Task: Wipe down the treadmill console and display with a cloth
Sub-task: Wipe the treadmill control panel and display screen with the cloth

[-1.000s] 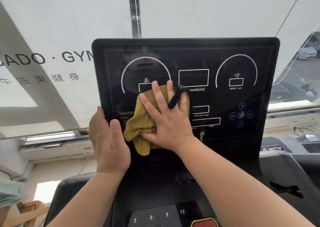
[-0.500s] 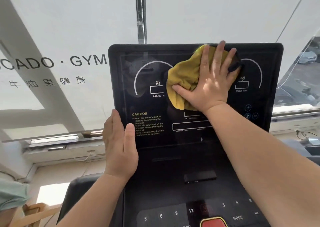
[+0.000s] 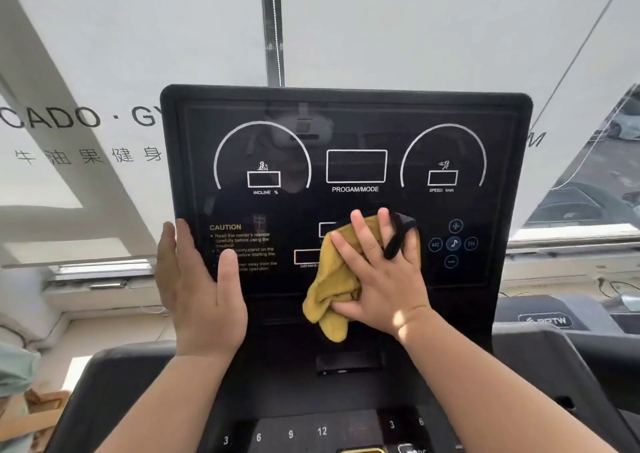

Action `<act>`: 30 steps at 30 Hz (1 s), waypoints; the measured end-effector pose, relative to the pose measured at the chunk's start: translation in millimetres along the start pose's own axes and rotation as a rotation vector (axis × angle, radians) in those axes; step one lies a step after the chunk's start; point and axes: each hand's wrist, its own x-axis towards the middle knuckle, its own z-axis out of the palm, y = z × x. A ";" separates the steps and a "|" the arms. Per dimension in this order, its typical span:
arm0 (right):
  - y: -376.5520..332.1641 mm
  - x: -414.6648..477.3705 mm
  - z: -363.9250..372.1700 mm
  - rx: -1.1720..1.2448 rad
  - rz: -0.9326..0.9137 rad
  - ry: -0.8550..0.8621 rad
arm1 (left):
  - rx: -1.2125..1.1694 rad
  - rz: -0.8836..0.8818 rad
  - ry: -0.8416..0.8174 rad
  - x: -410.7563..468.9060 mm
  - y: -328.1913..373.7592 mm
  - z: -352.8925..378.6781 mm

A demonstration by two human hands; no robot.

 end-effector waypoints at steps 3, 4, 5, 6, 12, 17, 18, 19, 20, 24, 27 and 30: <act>52.6 -4.0 -8.4 -0.004 0.062 0.000 | 0.121 0.186 -0.070 -20.3 12.4 10.4; 68.4 2.0 -13.9 -0.005 0.103 0.002 | 0.163 0.236 -0.103 -26.8 16.4 14.3; 82.5 11.6 -20.3 0.002 0.157 0.004 | 0.208 0.275 -0.136 -33.0 19.6 18.0; 93.5 23.8 -27.9 0.017 0.220 0.005 | 0.253 0.302 -0.170 -38.9 21.6 21.4; 97.3 101.4 -67.1 0.080 0.378 0.054 | 0.440 0.319 -0.303 -55.2 18.8 27.9; 51.1 115.2 -60.9 -0.004 0.020 0.076 | 0.514 0.302 -0.330 -54.8 13.7 27.6; 45.0 110.3 -55.4 -0.018 -0.097 0.097 | 0.516 0.307 -0.323 -54.6 13.9 28.4; 42.4 102.9 -50.1 -0.022 -0.201 0.108 | 0.515 0.311 -0.315 -53.7 14.0 29.0; 43.4 93.1 -45.4 -0.025 -0.286 0.107 | 0.510 0.315 -0.308 -52.5 14.1 29.5; 74.1 40.0 -26.0 -0.060 -0.415 0.097 | 0.487 0.327 -0.273 -50.8 14.3 31.6; 114.1 14.8 -24.3 -0.076 -0.258 0.112 | 0.488 0.347 -0.245 -51.5 16.9 34.6; 149.8 31.8 -40.2 -0.043 0.027 0.089 | 0.488 0.352 -0.218 -49.6 22.7 37.8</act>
